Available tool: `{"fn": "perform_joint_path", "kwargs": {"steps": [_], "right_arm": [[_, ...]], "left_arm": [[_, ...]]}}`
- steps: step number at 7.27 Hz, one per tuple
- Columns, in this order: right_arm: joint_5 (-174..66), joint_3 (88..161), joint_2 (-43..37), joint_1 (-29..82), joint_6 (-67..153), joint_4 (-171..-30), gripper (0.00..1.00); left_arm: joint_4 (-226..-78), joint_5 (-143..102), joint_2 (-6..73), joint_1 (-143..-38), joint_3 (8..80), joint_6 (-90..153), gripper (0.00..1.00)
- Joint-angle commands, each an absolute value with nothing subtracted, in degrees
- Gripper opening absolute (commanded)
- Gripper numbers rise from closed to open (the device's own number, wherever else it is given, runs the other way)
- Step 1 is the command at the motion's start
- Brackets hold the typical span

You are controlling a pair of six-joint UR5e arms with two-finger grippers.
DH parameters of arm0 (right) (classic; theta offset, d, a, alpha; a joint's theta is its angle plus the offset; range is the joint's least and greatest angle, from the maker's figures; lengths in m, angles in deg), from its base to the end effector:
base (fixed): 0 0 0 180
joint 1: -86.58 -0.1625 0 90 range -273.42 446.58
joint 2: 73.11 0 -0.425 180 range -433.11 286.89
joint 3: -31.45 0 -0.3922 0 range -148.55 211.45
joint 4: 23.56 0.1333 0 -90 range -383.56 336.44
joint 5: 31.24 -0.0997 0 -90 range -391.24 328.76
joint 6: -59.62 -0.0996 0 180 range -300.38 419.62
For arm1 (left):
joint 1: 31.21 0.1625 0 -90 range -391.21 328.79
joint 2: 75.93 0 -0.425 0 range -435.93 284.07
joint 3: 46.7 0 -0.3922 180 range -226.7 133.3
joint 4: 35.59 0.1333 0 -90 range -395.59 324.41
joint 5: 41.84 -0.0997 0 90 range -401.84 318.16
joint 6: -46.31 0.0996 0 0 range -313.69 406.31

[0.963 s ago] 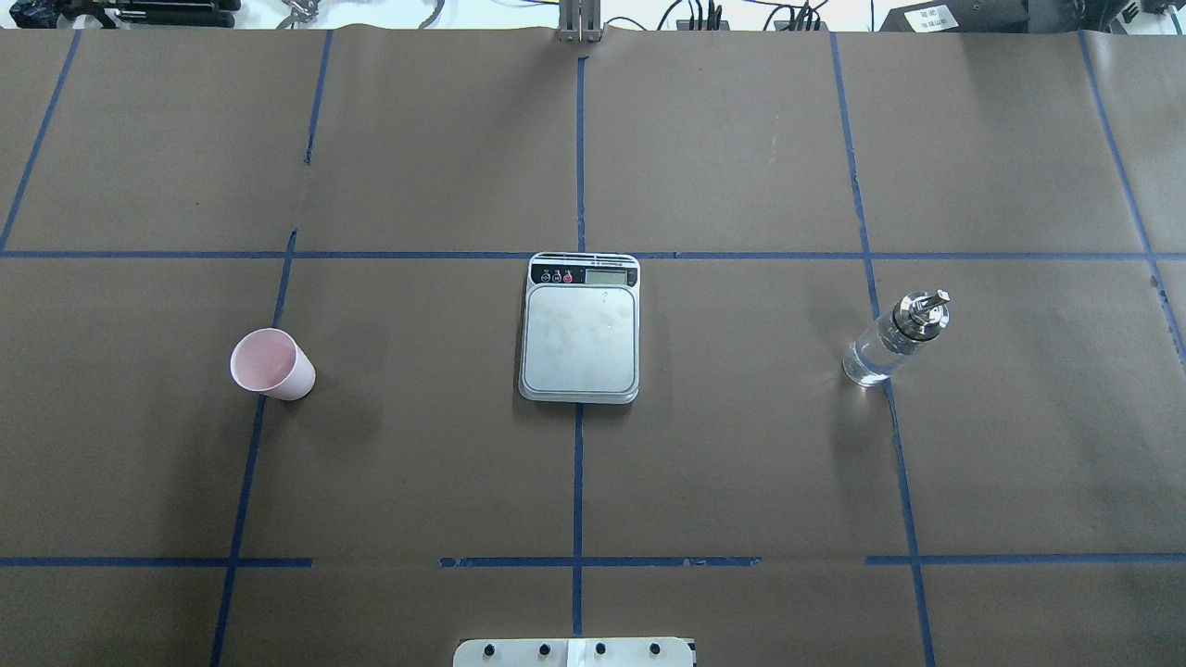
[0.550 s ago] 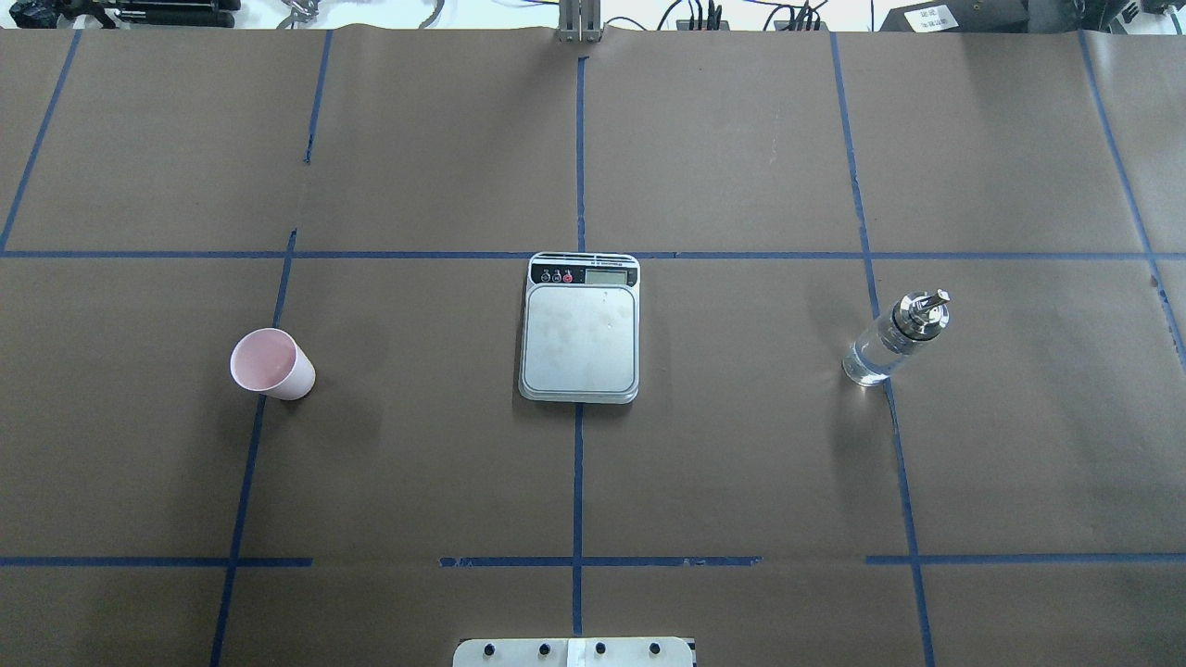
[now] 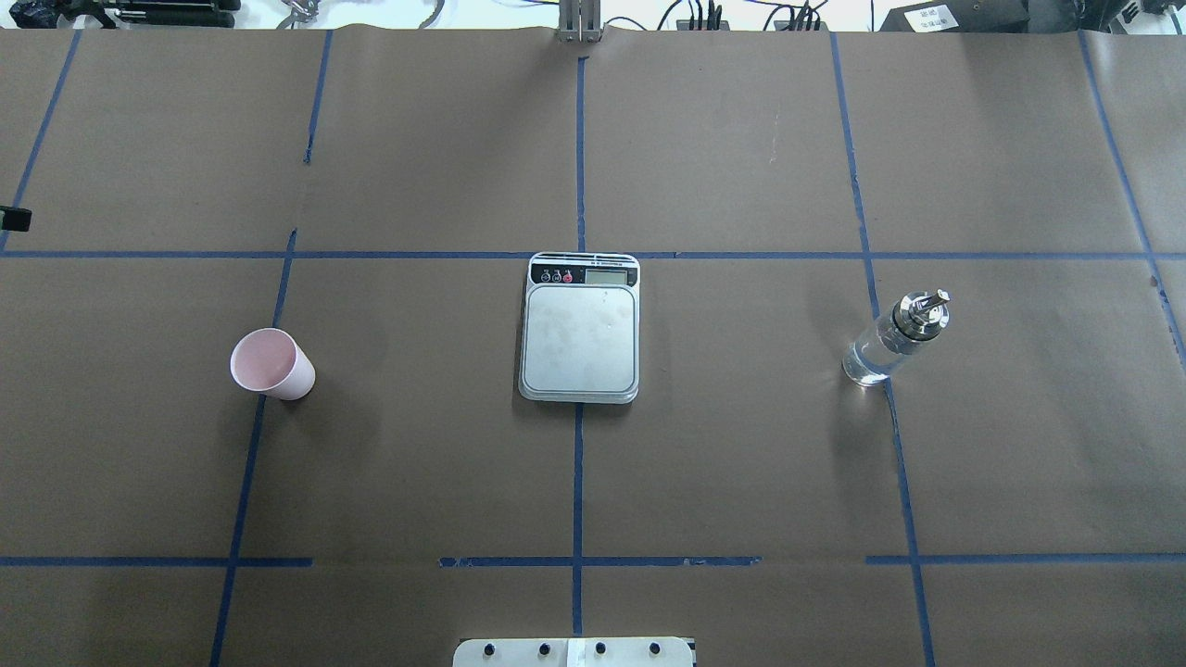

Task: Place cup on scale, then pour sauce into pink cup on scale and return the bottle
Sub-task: 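Move the left gripper down to the pink cup and grasp it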

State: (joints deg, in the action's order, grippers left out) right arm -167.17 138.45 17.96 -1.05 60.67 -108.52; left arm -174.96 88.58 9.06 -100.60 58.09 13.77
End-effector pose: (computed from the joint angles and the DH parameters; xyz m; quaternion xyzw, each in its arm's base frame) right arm 0.0415 -0.4892 0.5088 0.1631 -0.3856 -0.0980 0.9028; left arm 0.0996 -0.4600 0.4725 0.2798 0.4759 0.0848 0.8295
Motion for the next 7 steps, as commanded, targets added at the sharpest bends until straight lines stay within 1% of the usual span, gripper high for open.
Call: {"fn": "perform_joint_path", "kwargs": {"steps": [1,2,3,4,5,7], "right_arm": [[-167.1,138.7,18.7,-1.0,60.1,-108.3,1.0],[-167.2,138.8,18.7,-1.0,60.1,-108.3,1.0],[-167.2,138.8,19.0,-1.0,59.8,-108.3,1.0],[-167.2,138.9,19.0,-1.0,59.7,-108.3,1.0],[-167.1,138.8,19.0,-1.0,59.7,-108.3,1.0],[-167.1,138.8,19.1,-1.0,59.8,-108.3,1.0]], "left_arm": [[-173.0,75.1,4.5,-87.0,65.8,-2.2,1.0],[-170.2,69.1,4.7,-81.7,66.2,-7.0,1.0],[-166.7,65.3,5.8,-77.3,66.3,-12.3,0.86],[-162.2,64.6,8.2,-75.3,66.2,-15.8,0.64],[-158.9,64.4,11.5,-73.1,66.1,-20.1,0.55],[-156.4,61.6,13.2,-69.7,65.6,-21.0,0.54]]}}
